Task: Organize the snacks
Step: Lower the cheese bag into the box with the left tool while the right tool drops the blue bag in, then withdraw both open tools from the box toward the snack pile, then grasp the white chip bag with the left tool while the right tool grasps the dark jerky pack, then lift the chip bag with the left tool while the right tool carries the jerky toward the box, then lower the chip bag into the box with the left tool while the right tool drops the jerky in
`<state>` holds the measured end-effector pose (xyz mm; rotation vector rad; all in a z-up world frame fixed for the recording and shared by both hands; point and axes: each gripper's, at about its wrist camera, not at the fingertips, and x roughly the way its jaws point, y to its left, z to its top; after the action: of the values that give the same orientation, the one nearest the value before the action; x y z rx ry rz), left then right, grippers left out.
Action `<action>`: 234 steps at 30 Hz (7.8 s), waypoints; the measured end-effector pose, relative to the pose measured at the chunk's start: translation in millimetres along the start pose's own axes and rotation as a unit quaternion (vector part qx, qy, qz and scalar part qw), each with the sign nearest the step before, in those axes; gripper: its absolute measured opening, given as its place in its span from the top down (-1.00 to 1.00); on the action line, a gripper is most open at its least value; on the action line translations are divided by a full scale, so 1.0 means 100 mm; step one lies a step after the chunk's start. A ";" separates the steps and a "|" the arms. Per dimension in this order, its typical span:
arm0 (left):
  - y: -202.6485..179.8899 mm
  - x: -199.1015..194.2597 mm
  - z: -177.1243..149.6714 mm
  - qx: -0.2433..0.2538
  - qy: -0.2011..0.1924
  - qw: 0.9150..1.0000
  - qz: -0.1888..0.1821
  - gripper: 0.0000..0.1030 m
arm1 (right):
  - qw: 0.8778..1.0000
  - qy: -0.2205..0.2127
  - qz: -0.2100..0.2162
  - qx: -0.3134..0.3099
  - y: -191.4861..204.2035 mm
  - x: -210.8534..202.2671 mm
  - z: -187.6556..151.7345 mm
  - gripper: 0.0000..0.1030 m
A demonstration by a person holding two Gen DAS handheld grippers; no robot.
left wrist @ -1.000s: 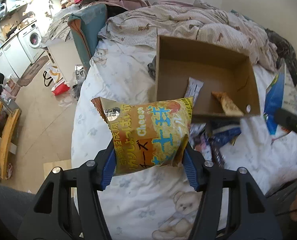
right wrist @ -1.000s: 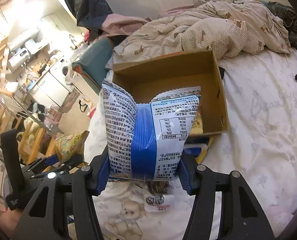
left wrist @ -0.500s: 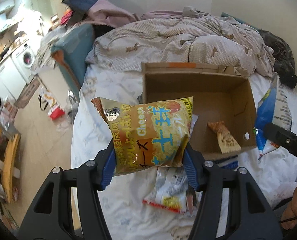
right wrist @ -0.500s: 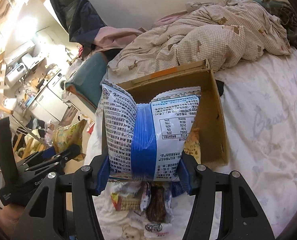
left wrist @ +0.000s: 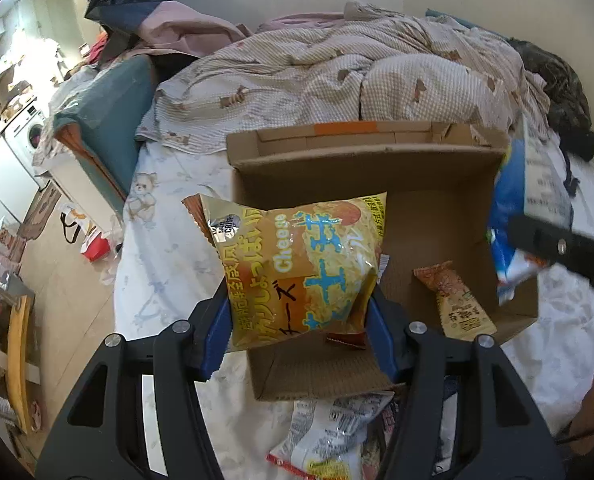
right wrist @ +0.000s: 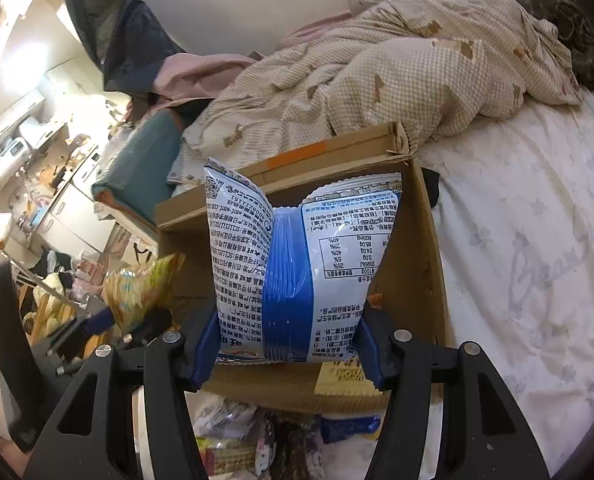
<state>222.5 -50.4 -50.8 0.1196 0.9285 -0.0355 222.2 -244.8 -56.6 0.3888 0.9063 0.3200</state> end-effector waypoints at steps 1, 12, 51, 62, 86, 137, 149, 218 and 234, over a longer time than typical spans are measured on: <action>-0.01 0.06 -0.01 0.001 0.005 1.000 -0.005 -0.08 | 1.000 0.002 -0.002 0.002 -0.01 0.03 0.01 -0.16; 0.04 0.28 0.04 -0.010 0.027 0.999 -0.042 -0.10 | 0.999 0.032 -0.005 0.026 -0.17 0.22 0.07 -0.17; 0.46 -0.20 -0.02 -0.099 -0.012 0.993 -0.061 -0.85 | 0.999 0.019 0.019 0.041 -0.11 -0.13 -0.12 -0.72; 0.69 -0.62 -0.35 -0.126 -0.017 0.989 -0.072 -0.85 | 0.999 0.013 0.020 0.042 -0.08 -0.58 -0.49 -0.72; 0.70 -0.21 -0.97 -0.188 0.125 0.969 -0.103 -0.86 | 0.994 0.050 -0.011 0.098 -0.39 -0.79 -1.00 -0.72; 0.64 -0.45 -1.17 -0.123 0.146 0.979 -0.066 0.30 | 0.957 0.249 -0.129 -0.070 0.14 0.64 -1.46 -0.48; 0.62 -0.39 -1.13 -0.130 0.150 0.977 -0.072 0.30 | 0.937 0.255 -0.167 -0.171 0.51 0.94 -1.71 -0.49; 0.18 0.27 0.00 -0.048 0.031 0.998 -0.032 0.30 | 0.996 0.069 0.050 -0.006 0.14 0.30 -0.14 0.18; -0.01 0.37 0.12 -0.014 0.003 0.999 -0.034 0.26 | 0.994 0.086 0.043 0.047 -0.12 0.69 0.03 0.07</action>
<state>253.6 -51.9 -73.5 0.0624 0.9381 -0.0841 265.5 -226.9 -108.2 0.4939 1.0783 0.3944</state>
